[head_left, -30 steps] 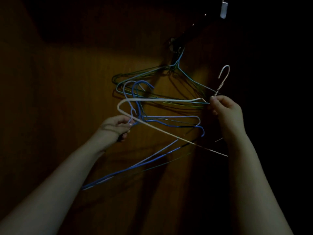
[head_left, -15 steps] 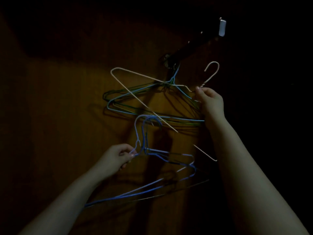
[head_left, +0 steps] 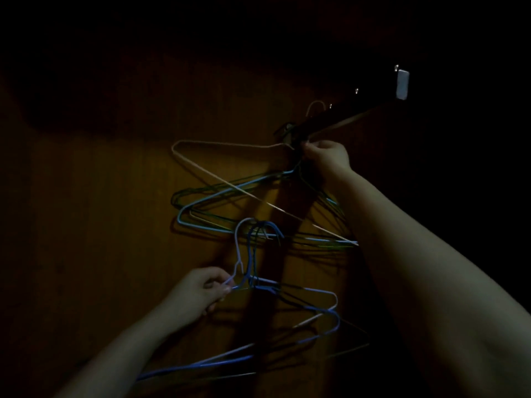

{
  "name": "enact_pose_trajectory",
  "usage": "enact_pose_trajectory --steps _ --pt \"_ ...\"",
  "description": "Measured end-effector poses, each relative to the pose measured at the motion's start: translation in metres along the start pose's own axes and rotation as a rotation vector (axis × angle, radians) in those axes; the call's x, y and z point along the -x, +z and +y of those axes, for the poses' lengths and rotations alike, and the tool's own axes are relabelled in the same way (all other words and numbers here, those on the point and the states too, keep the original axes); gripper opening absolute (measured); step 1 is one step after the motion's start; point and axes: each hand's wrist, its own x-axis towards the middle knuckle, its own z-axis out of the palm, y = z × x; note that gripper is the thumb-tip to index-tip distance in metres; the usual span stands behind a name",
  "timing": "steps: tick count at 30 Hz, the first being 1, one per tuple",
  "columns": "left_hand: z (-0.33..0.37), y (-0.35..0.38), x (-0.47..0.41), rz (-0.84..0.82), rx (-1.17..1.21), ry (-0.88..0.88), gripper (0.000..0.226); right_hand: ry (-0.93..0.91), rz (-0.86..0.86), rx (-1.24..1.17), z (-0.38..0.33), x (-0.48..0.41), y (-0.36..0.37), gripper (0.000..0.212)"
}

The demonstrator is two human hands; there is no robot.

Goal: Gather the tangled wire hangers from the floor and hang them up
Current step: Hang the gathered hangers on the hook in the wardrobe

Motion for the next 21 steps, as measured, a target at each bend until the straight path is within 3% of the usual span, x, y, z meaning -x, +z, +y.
enact_pose_trajectory --steps 13,21 --pt "0.005 0.006 -0.010 -0.007 0.054 -0.019 0.018 -0.112 -0.026 0.355 0.023 0.008 0.000 0.019" --pt "0.006 0.012 0.015 0.090 0.103 -0.037 0.016 -0.222 0.321 0.601 0.046 0.046 0.000 0.028"
